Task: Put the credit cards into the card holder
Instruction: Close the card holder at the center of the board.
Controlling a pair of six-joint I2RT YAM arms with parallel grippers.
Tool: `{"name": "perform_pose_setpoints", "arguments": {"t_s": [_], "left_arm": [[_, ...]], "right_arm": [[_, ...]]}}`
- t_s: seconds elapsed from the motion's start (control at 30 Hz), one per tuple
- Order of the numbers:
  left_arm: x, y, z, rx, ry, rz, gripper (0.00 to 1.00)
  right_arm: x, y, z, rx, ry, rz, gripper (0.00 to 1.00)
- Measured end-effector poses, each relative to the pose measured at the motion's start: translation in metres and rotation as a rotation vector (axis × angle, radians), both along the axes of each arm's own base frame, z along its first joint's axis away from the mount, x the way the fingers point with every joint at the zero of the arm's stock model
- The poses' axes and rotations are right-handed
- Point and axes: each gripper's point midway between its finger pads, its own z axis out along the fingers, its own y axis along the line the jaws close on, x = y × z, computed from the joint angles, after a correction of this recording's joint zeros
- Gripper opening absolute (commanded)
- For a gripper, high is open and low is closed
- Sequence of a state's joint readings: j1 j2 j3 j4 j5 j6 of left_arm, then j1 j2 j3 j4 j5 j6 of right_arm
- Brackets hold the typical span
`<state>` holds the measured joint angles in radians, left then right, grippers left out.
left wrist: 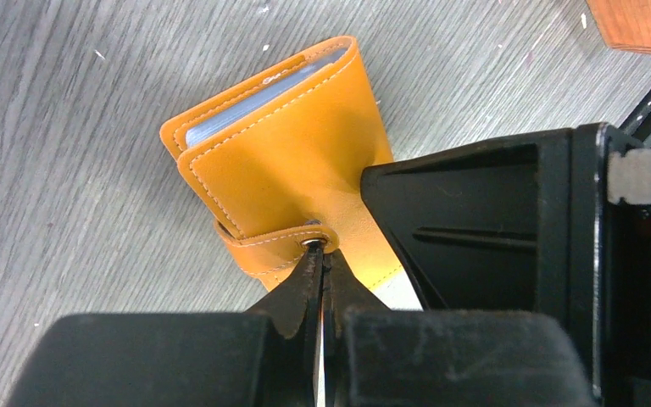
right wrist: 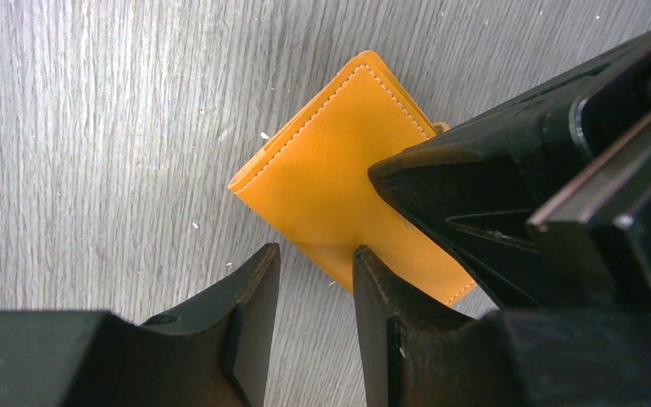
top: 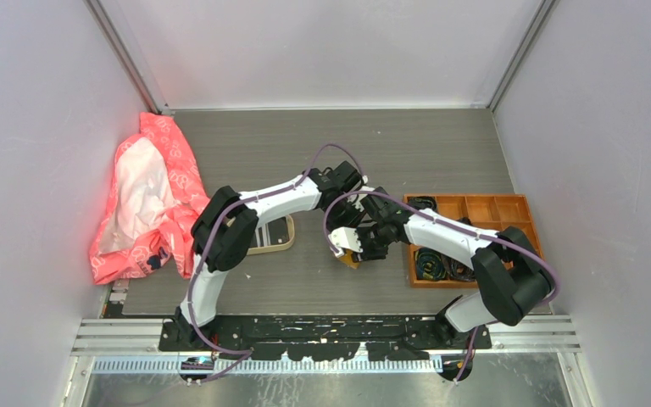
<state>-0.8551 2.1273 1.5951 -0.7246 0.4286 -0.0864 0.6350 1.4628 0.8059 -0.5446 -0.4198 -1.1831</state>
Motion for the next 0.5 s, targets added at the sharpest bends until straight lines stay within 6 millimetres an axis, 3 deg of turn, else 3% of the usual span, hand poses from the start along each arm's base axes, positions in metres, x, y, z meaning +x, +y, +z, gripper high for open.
{"name": "perform_pose_setpoints", "arguments": {"t_s": [0.17, 0.33, 0.5], "left_arm": [[0.000, 0.000, 0.004, -0.006, -0.005, 0.033, 0.00], [0.002, -0.002, 0.010, -0.050, -0.024, 0.067, 0.00], [0.001, -0.006, 0.010, -0.078, 0.004, 0.081, 0.00]], "right_arm": [[0.000, 0.000, 0.001, 0.003, 0.000, 0.001, 0.45], [-0.004, 0.002, 0.004, 0.015, 0.007, 0.008, 0.59], [-0.002, 0.005, 0.018, 0.063, -0.011, -0.002, 0.63]]}}
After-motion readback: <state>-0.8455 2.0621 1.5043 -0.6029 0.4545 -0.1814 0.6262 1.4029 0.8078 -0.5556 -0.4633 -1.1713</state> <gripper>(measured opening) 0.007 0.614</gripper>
